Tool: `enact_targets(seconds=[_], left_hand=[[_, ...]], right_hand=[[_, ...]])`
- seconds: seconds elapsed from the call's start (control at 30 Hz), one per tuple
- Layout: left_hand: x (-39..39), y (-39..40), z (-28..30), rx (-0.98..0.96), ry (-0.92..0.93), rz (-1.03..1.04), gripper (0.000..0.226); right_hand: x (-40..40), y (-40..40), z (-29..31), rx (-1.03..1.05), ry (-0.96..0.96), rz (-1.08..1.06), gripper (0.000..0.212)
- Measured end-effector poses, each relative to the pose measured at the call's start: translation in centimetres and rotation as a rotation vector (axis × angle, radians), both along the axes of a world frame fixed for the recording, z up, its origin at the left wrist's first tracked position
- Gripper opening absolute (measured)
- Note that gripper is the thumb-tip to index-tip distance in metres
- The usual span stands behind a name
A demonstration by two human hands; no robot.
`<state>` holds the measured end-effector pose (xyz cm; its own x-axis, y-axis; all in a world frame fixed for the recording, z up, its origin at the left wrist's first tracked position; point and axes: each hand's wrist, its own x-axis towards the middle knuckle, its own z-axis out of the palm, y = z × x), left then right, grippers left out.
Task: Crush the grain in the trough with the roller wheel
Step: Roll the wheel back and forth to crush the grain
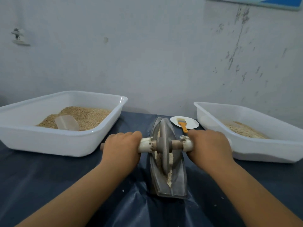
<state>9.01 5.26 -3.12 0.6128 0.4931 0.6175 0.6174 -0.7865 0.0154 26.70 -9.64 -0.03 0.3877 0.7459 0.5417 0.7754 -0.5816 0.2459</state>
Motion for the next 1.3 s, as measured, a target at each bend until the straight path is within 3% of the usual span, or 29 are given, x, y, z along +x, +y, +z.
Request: enact_targets(seconds=[0.07,0.13,0.27,0.33,0.43,0.57,0.8,1.0,1.23,1.3], left_hand=[[-1.4,-0.8,-0.7,0.061,-0.037,-0.061,0.034],[-2.1,-1.1,-0.7,0.095,-0.039,-0.077,0.04],[-0.4,-1.2,0.8,0.075,0.05,0.048,0.027],[0.6,-0.9,1.3,0.046,0.06,0.092,0.02],[0.4,-1.5,1.6,0.065,0.052,0.047,0.029],[-1.5,-2.3,0.6,0.184,-0.091,-0.104,0.05],[0.1,-1.6,0.8,0.045,0.02,0.082,0.024],[-2.1,-2.6,0.0,0.141,-0.106,-0.09,0.039],[0.4,-2.1,1.4,0.067,0.05,0.059,0.023],[-0.1,-2.7,1.5,0.085,0.033,0.01,0.03]], right_hand=[[-1.0,-1.1,-0.7,0.097,-0.188,0.07,0.05],[-1.3,-1.4,-0.8,0.147,-0.2,0.069,0.063],[-0.2,-0.4,-1.1,0.026,0.07,-0.01,0.024],[-0.3,-0.2,-0.9,0.02,0.161,-0.017,0.018],[-0.7,-1.2,-1.7,0.089,0.149,-0.023,0.025],[-1.1,-3.3,-3.6,0.286,0.068,0.12,0.035],[-1.4,-1.8,-2.0,0.136,0.115,0.05,0.031],[-2.0,-3.8,-3.6,0.288,0.056,0.124,0.043],[-1.9,-2.2,-2.3,0.144,0.24,0.021,0.024],[-2.3,-2.8,-2.6,0.147,0.256,0.001,0.026]])
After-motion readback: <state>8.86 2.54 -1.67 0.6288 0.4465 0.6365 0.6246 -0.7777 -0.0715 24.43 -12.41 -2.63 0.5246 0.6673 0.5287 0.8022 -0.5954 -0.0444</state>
